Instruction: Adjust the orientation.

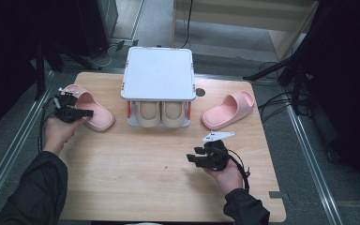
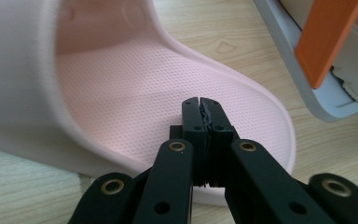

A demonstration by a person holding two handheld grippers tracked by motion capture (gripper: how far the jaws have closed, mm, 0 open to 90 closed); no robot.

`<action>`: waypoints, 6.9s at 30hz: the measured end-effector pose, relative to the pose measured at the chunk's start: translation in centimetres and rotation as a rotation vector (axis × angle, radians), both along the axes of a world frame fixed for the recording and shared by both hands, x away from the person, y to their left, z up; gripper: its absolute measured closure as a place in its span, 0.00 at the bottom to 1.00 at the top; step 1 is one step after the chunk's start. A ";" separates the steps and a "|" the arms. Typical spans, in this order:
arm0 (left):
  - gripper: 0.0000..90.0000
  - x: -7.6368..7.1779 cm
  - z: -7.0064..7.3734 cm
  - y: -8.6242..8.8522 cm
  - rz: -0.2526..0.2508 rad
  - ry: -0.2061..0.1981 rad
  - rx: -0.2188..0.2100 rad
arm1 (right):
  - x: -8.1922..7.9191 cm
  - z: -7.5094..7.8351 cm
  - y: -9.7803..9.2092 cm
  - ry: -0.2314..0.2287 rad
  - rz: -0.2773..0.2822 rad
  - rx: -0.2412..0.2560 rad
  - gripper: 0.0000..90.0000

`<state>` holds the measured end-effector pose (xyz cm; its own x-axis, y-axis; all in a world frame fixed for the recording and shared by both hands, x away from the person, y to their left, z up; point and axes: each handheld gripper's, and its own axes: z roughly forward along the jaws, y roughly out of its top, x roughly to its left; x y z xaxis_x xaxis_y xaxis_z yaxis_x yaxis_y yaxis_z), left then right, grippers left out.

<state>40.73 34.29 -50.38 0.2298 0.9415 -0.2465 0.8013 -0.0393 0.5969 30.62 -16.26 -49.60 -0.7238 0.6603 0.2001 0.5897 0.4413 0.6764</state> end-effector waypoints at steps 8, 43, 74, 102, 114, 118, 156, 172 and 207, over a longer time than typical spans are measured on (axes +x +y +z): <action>0.99 -0.5 -0.2 1.7 0.036 0.017 -0.017 | 0.1 0.0 0.0 0.000 -0.003 0.000 0.57; 0.51 -3.3 0.7 6.5 0.127 -0.028 -0.061 | 0.8 0.4 0.3 -0.009 0.007 0.014 0.57; 0.93 0.4 -0.3 6.8 0.161 -0.022 0.023 | -0.2 0.4 -1.8 -0.009 -0.076 0.014 0.56; 0.94 -6.2 3.1 2.8 -0.004 -0.027 -0.011 | 1.4 1.3 -0.1 -0.046 -0.027 0.037 0.59; 0.93 -9.6 3.6 -1.6 -0.130 -0.041 -0.013 | 2.1 1.5 1.3 -0.052 0.016 0.038 0.60; 0.93 -10.4 3.9 -4.1 -0.188 -0.049 -0.001 | 2.2 1.5 1.6 -0.046 0.022 0.047 0.61; 0.78 -11.8 0.8 -15.0 -0.532 0.031 0.011 | 0.3 0.1 5.7 -0.025 0.120 -0.009 0.91; 0.88 -10.9 -0.1 -13.7 -0.510 0.068 0.003 | -0.2 -1.5 7.7 0.013 0.146 -0.031 0.95; 0.55 -11.0 0.8 -11.4 -0.455 0.036 -0.083 | 3.1 2.6 2.3 -0.116 -0.020 0.040 0.82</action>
<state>29.73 22.87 -49.61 0.6047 0.7240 -0.3319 0.7341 -0.3450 0.5849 33.71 -13.97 -47.02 -0.7302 0.6682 0.1426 0.5151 0.4013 0.7574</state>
